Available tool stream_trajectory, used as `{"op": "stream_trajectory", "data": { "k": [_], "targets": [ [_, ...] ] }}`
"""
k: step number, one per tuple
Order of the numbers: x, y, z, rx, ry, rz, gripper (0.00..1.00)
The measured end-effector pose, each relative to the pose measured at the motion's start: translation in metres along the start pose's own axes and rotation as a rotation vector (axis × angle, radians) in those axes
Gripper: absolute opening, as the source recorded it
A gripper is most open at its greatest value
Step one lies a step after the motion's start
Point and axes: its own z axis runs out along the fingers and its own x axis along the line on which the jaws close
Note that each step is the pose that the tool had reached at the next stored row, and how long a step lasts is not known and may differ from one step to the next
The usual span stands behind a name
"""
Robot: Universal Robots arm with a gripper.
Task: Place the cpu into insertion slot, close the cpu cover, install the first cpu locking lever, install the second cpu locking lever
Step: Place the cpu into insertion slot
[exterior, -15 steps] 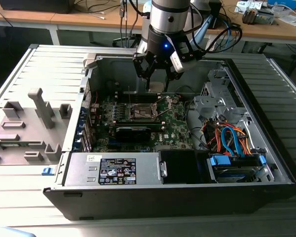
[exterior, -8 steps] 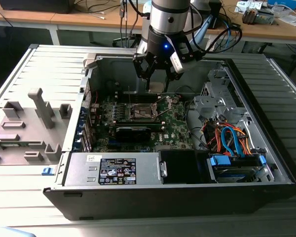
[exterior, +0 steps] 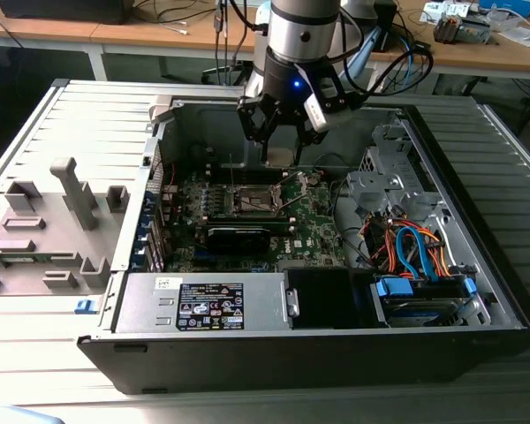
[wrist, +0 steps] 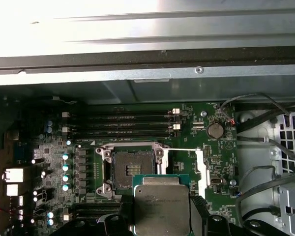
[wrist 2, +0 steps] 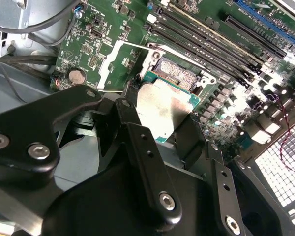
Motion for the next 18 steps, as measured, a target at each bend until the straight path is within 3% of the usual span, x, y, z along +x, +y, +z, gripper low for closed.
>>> {"op": "stream_trajectory", "data": {
  "k": [18],
  "targets": [
    [0.0005,-0.0004,0.0009,-0.0001,-0.0004,0.010,0.55]
  ]
}}
